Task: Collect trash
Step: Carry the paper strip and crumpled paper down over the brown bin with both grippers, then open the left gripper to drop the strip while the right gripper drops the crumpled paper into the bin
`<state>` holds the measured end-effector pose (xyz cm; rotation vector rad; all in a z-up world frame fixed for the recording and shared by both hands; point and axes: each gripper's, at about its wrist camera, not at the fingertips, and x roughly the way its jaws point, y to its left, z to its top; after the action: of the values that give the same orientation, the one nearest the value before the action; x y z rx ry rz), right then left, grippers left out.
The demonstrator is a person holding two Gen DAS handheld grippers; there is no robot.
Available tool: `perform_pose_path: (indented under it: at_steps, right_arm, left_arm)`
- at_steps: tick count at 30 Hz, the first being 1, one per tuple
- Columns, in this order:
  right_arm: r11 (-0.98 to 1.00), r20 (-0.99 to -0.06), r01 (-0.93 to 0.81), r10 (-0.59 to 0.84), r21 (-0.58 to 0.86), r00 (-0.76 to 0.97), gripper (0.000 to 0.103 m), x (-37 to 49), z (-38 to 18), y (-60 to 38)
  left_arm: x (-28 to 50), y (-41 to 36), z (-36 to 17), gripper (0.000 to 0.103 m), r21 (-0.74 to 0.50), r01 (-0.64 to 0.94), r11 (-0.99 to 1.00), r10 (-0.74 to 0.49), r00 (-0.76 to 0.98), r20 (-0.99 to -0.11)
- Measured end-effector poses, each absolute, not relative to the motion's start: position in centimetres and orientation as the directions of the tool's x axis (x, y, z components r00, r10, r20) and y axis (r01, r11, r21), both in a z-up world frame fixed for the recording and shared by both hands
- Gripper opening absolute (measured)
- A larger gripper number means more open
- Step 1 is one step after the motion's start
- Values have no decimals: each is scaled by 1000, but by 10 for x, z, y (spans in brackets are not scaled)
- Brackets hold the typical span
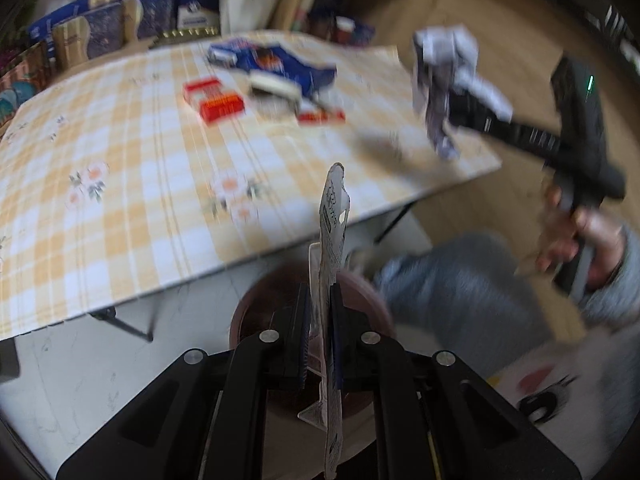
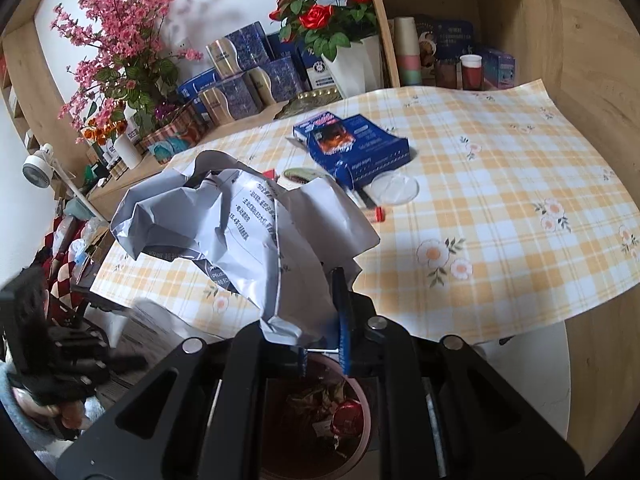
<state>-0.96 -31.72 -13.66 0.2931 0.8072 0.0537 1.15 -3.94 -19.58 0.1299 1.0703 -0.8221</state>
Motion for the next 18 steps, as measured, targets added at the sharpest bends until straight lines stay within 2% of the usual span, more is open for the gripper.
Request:
perform_pose_path:
  at_steps: [6, 14, 16, 17, 18]
  right_arm:
    - [958, -722, 62, 168, 280, 672, 15, -12, -147, -315]
    - [955, -741, 77, 169, 286, 650, 15, -18, -158, -319]
    - [953, -747, 81, 174, 292, 642, 15, -21, -162, -321]
    - [952, -749, 81, 177, 294, 639, 15, -22, -164, -321]
    - [952, -753, 80, 182, 296, 632, 15, -23, -167, -320]
  left_arm:
    - [8, -65, -250, 10, -190, 705, 683, -405, 148, -902]
    - [21, -89, -300, 12, -164, 689, 706, -330, 115, -937]
    - [24, -88, -300, 26, -177, 669, 722, -348, 130, -928]
    - [26, -85, -299, 40, -206, 649, 732, -375, 132, -918]
    - [27, -83, -297, 45, -231, 632, 740, -398, 134, -907]
